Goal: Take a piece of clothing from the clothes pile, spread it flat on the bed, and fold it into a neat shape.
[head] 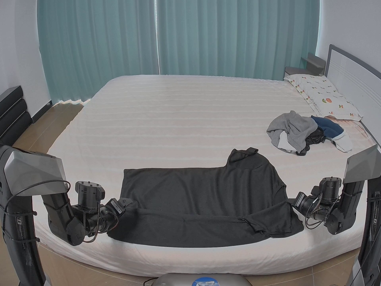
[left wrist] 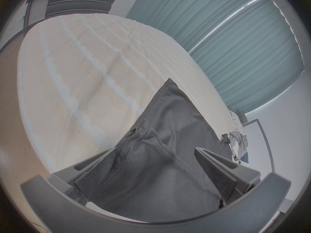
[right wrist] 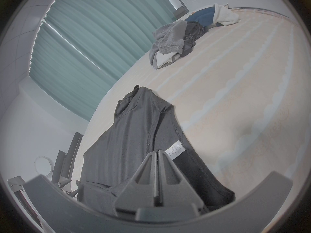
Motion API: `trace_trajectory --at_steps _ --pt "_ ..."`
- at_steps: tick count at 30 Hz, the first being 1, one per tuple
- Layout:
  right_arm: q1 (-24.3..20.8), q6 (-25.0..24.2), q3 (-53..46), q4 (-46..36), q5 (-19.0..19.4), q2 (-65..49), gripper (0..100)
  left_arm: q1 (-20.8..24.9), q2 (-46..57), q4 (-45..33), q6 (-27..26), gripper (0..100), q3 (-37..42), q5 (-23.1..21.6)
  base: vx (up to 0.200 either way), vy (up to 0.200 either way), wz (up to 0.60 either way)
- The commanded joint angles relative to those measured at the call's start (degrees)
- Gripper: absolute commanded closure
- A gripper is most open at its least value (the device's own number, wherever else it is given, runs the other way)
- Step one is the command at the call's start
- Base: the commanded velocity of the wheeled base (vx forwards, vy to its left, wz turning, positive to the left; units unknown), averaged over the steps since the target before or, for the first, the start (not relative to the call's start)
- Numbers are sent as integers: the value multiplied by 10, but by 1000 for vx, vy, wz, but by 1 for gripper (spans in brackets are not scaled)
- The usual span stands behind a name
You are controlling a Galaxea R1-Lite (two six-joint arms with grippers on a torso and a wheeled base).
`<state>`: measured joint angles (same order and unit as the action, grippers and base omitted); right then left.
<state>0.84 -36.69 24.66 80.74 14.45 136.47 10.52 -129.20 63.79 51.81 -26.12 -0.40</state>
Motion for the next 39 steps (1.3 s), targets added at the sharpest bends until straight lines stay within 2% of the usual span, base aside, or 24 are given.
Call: trace_trajectory --at_steps 1,10,17,18,23,30,39 --pt "4 -1 1 0 1 5 100 -13 -7 -2 -5 0 -23 1 0 0 0" --pt "0 -1 -2 19 0 13 100 -20 -31 -2 -58 0 -51 1 0 0 0" --pt "-1 -1 -4 24 0 14 100 -15 -40 -3 -65 0 -58 1 0 0 0" --pt "-1 -1 -4 24 0 14 100 -15 -42 -3 -71 100 -58 1 0 0 0" --pt "-1 -1 -5 28 -1 14 100 -15 -50 -4 -102 100 -49 6 0 0 0" --pt "-2 -1 -12 53 -1 13 100 -15 -61 -2 -104 100 -51 70 0 0 0" --pt "0 -1 -21 85 -1 15 100 -15 -55 0 -101 100 -38 85 0 0 0"
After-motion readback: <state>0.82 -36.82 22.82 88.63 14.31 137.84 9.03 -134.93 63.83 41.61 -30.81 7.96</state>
